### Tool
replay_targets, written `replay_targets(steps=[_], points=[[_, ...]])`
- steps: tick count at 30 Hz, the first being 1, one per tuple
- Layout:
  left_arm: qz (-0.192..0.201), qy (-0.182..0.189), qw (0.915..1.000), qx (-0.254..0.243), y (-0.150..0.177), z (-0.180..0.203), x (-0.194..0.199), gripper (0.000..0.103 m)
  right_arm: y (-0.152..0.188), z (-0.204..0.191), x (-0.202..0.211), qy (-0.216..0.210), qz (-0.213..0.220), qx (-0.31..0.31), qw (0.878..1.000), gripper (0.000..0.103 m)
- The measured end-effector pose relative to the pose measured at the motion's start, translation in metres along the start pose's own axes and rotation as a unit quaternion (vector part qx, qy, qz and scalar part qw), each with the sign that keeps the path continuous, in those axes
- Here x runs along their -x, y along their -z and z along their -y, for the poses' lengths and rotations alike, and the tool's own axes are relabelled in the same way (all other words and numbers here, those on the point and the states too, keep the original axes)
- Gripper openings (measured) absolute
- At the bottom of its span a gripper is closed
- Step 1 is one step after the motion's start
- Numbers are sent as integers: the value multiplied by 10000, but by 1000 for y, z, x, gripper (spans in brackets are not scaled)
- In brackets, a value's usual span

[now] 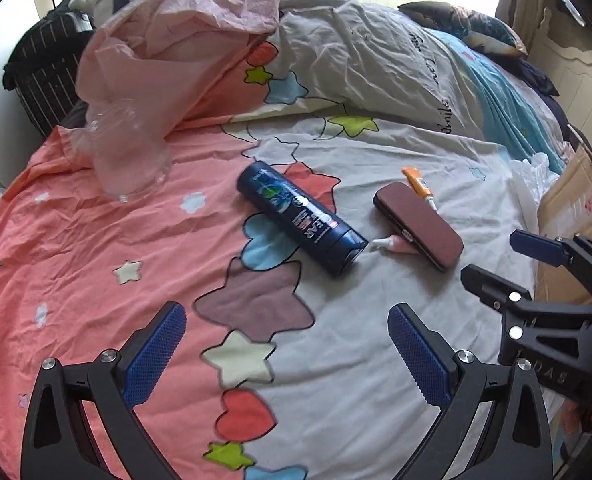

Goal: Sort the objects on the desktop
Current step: 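Grasp the blue shampoo bottle with the left tool while the right tool grasps the maroon case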

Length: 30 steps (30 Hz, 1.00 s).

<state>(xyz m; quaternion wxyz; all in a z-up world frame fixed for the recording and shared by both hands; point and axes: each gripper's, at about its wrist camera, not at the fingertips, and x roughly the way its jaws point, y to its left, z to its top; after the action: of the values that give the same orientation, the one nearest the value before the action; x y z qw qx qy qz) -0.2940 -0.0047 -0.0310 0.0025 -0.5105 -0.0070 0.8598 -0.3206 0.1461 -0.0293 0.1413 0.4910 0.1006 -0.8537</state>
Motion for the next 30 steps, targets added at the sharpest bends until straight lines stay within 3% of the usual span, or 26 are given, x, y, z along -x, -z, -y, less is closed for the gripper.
replay_targets(steps=[4,14,30], points=[[-185,48,9998,21,-10,6,-26,103,-5,6,-21,20,-115,113,9999,64],[-291,20,9994,203,-44,6,-54,103,-15,11,-43,-578,-70,274,9979,65],[-686,275,9961,478,-45,21,-112,103,-15,13,-69,-474,-149,483,9976,65]])
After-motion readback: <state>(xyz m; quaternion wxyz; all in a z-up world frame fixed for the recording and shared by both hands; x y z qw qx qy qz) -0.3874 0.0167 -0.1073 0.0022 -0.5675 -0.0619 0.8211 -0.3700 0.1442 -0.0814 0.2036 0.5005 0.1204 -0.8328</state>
